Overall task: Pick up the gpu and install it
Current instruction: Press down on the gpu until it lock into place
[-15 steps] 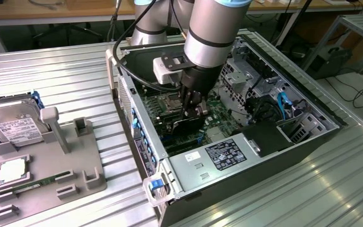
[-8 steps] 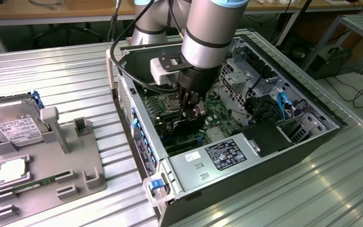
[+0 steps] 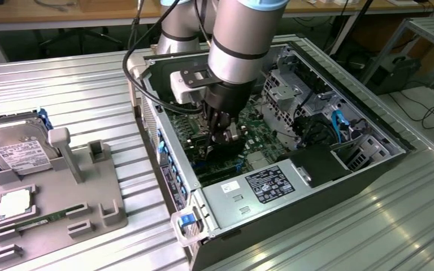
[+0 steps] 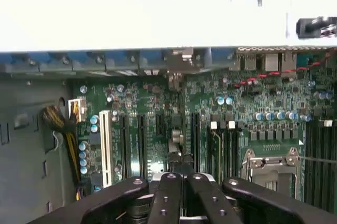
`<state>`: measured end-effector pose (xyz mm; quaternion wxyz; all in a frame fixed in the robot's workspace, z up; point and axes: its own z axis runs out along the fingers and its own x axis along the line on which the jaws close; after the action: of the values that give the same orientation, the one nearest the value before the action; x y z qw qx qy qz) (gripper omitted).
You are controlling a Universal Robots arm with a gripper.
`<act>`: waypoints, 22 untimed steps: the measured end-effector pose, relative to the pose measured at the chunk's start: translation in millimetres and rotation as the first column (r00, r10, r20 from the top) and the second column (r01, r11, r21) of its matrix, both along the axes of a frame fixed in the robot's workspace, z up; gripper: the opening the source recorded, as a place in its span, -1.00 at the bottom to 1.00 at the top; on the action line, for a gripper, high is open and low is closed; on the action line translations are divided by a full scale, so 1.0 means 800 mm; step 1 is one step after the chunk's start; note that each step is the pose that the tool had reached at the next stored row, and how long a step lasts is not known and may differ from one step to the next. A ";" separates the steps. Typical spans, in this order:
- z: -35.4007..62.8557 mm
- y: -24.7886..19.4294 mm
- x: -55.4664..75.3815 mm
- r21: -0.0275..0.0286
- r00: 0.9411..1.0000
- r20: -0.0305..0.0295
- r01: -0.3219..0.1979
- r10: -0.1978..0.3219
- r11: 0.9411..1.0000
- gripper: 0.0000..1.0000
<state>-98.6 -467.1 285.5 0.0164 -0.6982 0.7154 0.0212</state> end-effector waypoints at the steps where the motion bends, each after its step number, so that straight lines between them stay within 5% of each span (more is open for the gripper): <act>1: -0.001 0.0010 -0.004 0.000 1.000 0.000 -0.005 0.005 1.000 -0.79; 22: -0.013 0.0038 -0.017 0.000 1.000 0.000 -0.028 0.028 1.000 -0.79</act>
<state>-112.2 -464.1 275.1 0.0160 -0.7082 0.7055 0.0214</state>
